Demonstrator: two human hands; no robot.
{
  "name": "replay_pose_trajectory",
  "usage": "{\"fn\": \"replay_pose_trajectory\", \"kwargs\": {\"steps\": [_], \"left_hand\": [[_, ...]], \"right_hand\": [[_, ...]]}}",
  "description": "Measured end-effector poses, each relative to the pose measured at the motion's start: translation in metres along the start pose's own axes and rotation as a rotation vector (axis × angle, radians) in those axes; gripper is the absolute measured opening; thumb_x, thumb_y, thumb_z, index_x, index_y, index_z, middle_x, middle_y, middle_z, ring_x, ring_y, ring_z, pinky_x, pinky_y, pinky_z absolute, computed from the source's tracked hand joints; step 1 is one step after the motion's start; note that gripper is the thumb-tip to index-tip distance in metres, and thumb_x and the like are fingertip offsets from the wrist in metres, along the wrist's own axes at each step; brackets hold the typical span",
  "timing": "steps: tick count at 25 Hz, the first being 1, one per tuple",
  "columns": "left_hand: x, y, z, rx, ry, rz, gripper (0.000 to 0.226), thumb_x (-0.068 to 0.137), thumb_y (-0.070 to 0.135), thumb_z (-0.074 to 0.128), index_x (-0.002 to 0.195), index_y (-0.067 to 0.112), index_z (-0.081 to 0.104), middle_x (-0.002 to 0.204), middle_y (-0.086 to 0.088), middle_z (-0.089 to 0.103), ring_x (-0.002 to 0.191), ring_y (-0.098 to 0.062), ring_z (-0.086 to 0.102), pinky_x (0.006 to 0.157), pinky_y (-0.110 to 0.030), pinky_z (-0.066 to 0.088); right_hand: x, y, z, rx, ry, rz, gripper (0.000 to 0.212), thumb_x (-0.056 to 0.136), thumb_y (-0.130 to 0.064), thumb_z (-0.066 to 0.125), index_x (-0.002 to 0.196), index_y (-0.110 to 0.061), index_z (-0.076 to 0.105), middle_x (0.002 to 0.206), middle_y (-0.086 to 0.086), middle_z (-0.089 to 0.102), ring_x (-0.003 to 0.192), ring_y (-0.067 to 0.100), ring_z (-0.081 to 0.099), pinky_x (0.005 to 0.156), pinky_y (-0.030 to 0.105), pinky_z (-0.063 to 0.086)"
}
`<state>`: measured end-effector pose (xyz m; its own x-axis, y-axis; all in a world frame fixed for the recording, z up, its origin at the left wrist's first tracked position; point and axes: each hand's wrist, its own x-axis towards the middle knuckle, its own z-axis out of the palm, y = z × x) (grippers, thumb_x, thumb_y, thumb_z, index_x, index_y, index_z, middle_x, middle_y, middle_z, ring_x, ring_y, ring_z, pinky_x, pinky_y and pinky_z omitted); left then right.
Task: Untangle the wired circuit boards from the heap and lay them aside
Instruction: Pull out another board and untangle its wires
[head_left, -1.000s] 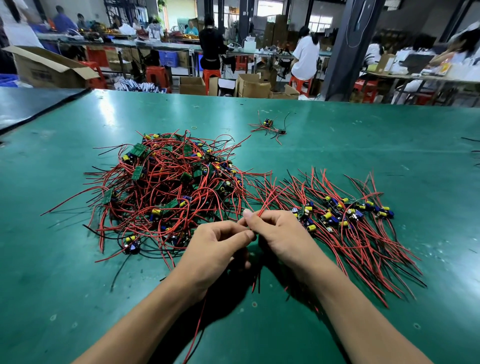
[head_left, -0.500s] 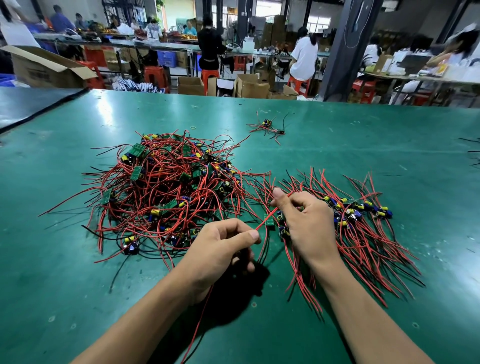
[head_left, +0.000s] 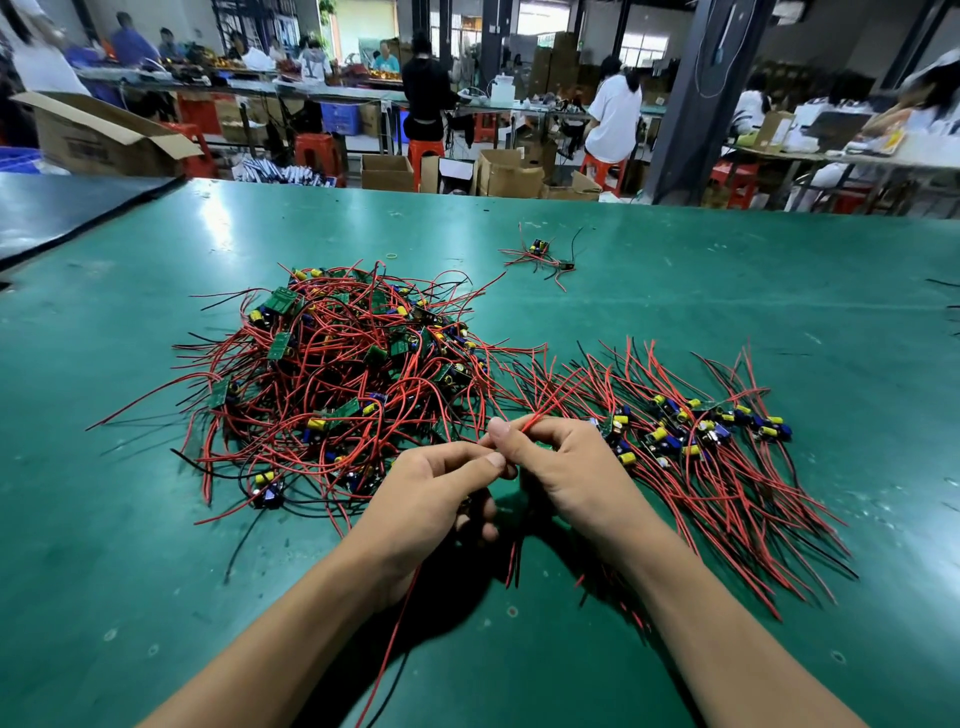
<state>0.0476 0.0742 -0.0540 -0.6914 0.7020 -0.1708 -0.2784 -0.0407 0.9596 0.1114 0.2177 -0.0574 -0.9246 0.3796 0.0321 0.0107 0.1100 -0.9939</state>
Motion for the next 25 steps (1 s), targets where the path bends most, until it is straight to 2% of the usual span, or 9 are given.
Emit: {"fn": "replay_pose_trajectory", "kwargs": {"steps": [2,5,8,9,11,14,17,22,25], "left_hand": [[0.000,0.000,0.000,0.017,-0.020,0.008,0.015,0.091,0.014,0.064,0.081,0.007,0.073,0.061,-0.012,0.056,0.049,-0.018,0.052,0.051,-0.024,0.047],[-0.001,0.002,0.002,0.043,-0.050,0.020,0.015,0.090,0.014,0.065,0.081,0.004,0.071,0.057,-0.010,0.056,0.047,-0.018,0.053,0.049,-0.022,0.047],[-0.004,0.003,0.003,0.097,-0.071,0.063,0.015,0.090,0.013,0.065,0.080,0.005,0.071,0.057,-0.010,0.057,0.048,-0.020,0.055,0.049,-0.021,0.047],[-0.005,0.003,0.003,0.120,-0.079,0.082,0.015,0.090,0.013,0.065,0.080,0.005,0.071,0.057,-0.010,0.058,0.049,-0.021,0.056,0.050,-0.021,0.047],[-0.006,0.005,0.002,0.177,-0.098,0.120,0.015,0.091,0.013,0.064,0.081,0.004,0.071,0.057,-0.010,0.060,0.051,-0.021,0.057,0.053,-0.022,0.047],[-0.007,0.006,0.001,0.256,-0.131,0.158,0.014,0.091,0.013,0.065,0.086,0.003,0.072,0.058,-0.007,0.062,0.054,-0.022,0.058,0.057,-0.025,0.047],[-0.007,0.005,0.000,0.262,-0.123,0.123,0.012,0.090,0.010,0.065,0.090,0.002,0.074,0.061,-0.006,0.064,0.054,-0.019,0.058,0.055,-0.023,0.046],[-0.009,0.014,-0.003,0.106,-0.313,-0.175,0.024,0.096,0.012,0.054,0.100,-0.006,0.069,0.085,-0.021,0.071,0.057,-0.022,0.063,0.053,-0.026,0.050],[-0.009,0.019,-0.003,-0.019,-0.292,-0.153,0.020,0.093,0.007,0.055,0.103,-0.007,0.066,0.091,-0.023,0.071,0.067,-0.028,0.069,0.057,-0.029,0.057]], "right_hand": [[0.002,-0.002,-0.004,-0.152,0.125,-0.095,0.027,0.088,-0.039,0.073,0.079,-0.015,0.080,0.081,-0.004,0.077,0.080,0.008,0.070,0.083,0.028,0.053],[0.006,-0.005,-0.014,-0.245,0.281,-0.142,0.028,0.090,-0.039,0.071,0.077,-0.016,0.080,0.076,-0.006,0.076,0.076,-0.001,0.067,0.076,0.019,0.046],[0.009,0.000,-0.022,-0.305,0.386,-0.154,0.034,0.091,-0.046,0.069,0.072,-0.019,0.079,0.063,0.008,0.068,0.063,0.020,0.058,0.069,0.034,0.045],[0.009,0.000,-0.023,-0.283,0.408,-0.142,0.037,0.091,-0.048,0.068,0.071,-0.018,0.078,0.055,0.012,0.059,0.056,0.025,0.048,0.062,0.038,0.040],[0.009,-0.003,-0.023,-0.089,0.409,-0.071,0.042,0.093,-0.047,0.066,0.068,-0.015,0.076,0.051,0.008,0.037,0.048,0.019,0.030,0.050,0.036,0.027],[0.012,-0.010,-0.022,0.380,0.363,0.154,0.057,0.100,-0.043,0.055,0.055,-0.013,0.069,0.052,-0.002,0.037,0.035,0.008,0.025,0.036,0.019,0.020],[0.011,-0.015,-0.025,0.632,0.285,0.291,0.053,0.102,-0.040,0.053,0.058,-0.011,0.059,0.052,-0.002,0.042,0.031,0.004,0.026,0.029,0.017,0.021],[0.010,-0.016,-0.026,0.591,0.331,0.215,0.049,0.096,-0.048,0.058,0.067,-0.010,0.070,0.053,-0.005,0.037,0.034,0.004,0.027,0.032,0.016,0.021],[0.008,-0.017,-0.023,0.477,0.319,0.166,0.057,0.078,-0.066,0.064,0.090,-0.011,0.070,0.060,-0.006,0.042,0.039,0.005,0.030,0.036,0.018,0.025]]}}
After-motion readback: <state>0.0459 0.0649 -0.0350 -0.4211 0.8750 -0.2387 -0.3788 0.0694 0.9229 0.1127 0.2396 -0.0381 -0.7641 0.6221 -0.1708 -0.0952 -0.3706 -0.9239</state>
